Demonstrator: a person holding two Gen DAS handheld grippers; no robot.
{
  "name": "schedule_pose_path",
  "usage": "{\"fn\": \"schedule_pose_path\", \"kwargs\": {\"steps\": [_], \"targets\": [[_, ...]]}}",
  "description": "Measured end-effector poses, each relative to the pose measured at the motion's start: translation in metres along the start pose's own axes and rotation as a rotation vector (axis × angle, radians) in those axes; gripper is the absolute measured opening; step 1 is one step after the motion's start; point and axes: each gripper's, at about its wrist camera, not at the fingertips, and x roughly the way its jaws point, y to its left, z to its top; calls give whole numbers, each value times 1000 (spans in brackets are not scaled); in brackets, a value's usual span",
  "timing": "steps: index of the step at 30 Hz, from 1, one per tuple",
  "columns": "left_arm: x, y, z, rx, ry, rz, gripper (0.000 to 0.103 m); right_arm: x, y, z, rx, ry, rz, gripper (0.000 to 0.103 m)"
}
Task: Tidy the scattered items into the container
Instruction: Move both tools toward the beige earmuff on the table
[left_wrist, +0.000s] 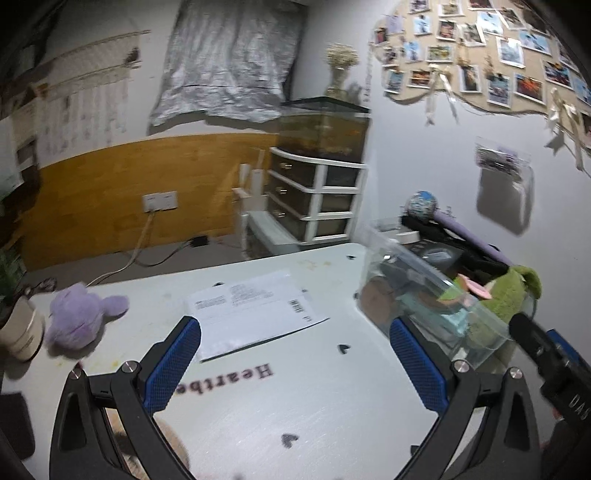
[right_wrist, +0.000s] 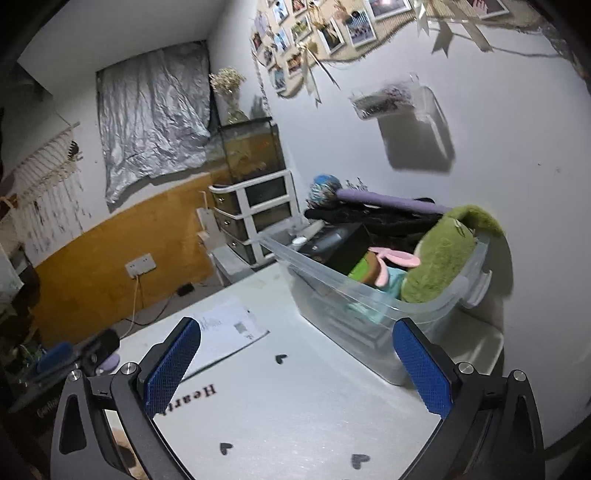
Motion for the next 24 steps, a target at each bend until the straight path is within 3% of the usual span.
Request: {"fn": "schedule_pose_path", "kwargs": {"steps": [4,9,15,24], "targets": [[-13,20,-12,-50,18,42,103,-1,13,-4,-17,13,28,103],[-37,47,-19,-100,-32,128,103,0,40,-11,-69,57,165,103],[-55,71,-32,-94,5,117,103,2,81,-20,-166,108,299,103],[-76,110,-41,-181,-8,284,103,17,120,-30,-218,188,454,103]]}}
